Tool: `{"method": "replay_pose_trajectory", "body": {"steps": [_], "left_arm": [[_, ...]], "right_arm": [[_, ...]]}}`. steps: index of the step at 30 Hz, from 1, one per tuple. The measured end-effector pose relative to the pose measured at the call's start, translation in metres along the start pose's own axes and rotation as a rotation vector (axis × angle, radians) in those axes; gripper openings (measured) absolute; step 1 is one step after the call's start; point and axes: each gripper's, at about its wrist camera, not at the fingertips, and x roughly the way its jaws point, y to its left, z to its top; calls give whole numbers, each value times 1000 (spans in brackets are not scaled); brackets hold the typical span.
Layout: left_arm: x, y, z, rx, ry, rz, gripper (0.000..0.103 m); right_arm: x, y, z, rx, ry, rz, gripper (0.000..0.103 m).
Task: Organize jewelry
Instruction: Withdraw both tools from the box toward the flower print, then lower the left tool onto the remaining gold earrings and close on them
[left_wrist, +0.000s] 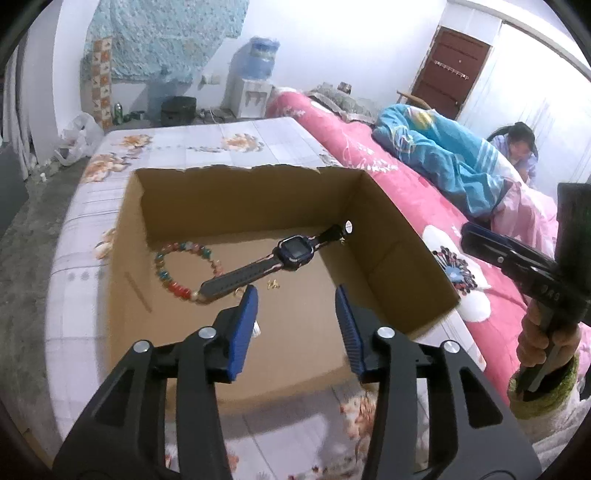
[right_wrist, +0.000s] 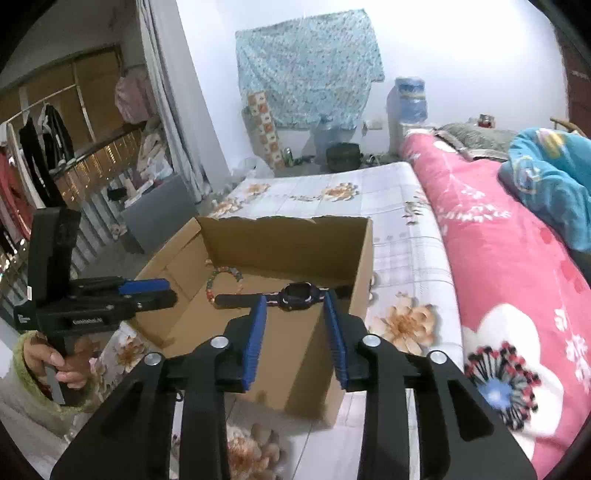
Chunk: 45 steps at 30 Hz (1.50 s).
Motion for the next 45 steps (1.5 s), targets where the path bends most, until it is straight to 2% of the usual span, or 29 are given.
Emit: {"method": "replay_pose_trajectory", "body": {"steps": [5,10,14,16,19,24,29,32,42,45], "left_arm": [[-32,-8,-26,33,-26,20,62],[-47,-21,-56,91,-11,34,69],[-38,-33,-83,108,41,10,69],[-25,-39,-94,109,79,-14,69],[0,-51,-109,139,127,-7,69],[37,-75,-130,235,202,-21,50],[55,-89,-134,294,228,-28,28],[63,-94,-134,319,236,-21,20],[77,-101,-129,367,246,0,13],[78,-105,-129,401,241,26,7]], "right_arm": [[-31,3,-27,22,-21,-16,36],[-46,2,-57,47,2,-20,36],[-32,4,-87,76,80,-16,36],[-21,5,-101,90,127,-14,36],[5,11,-121,79,205,-44,36],[34,23,-139,42,269,-39,35],[44,25,-141,47,284,-16,35],[47,23,-142,59,289,-8,35],[57,15,-140,85,298,1,35],[60,12,-140,92,303,3,35]]}}
